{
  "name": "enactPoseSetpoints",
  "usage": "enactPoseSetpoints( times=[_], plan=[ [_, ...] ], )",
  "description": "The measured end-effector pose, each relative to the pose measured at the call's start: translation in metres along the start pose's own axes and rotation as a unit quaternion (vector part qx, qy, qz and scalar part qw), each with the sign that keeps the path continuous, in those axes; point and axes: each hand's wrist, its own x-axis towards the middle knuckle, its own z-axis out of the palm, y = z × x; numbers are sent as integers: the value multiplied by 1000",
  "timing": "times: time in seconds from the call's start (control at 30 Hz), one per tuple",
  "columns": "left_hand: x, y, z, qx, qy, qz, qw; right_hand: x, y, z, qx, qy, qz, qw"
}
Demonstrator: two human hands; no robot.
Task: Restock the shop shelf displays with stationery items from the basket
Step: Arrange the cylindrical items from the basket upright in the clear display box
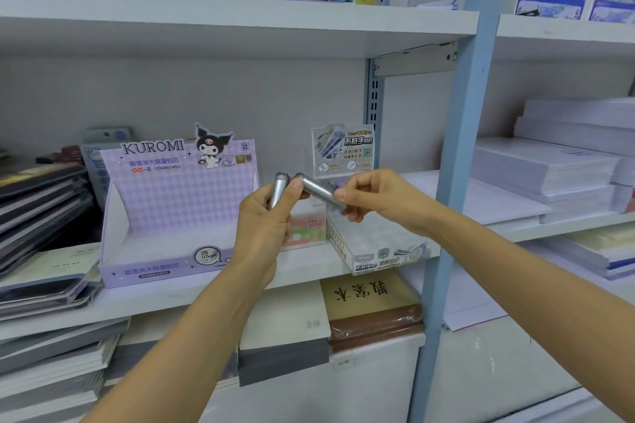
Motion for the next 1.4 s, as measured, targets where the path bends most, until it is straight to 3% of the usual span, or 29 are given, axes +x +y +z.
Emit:
enactPoseSetpoints(
  times=[0.23, 0.4, 0.5, 0.67, 0.93, 1.1, 1.3, 1.4],
  plan=[
    [-3, 2, 4, 36, -31, 34, 998, 4, -13, 16, -55, 37, -117, 991],
    [-3, 0, 0, 20, -39, -4, 999, 4, -20, 21, -84, 9, -133, 988],
    [-2, 0, -4, -2, -50, -49, 998, 9, -16, 10, -76, 88, -110, 987],
    [-3, -4, -10, 21, -79, -23, 996, 24, 4, 0, -112, 211, -50, 970],
    [1, -12, -12, -20, -143, -54, 988, 41, 25, 13, -296, 170, -52, 939],
    [5, -18, -15, -44, -159, -53, 985, 38, 20, -7, -306, 79, -30, 948],
    [6, -21, -13, -69, -166, -60, 982, 45, 31, 2, -356, 134, -95, 920],
    [6, -22, -13, -70, -165, -66, 982, 41, 37, -4, -384, 158, -86, 906]
  ],
)
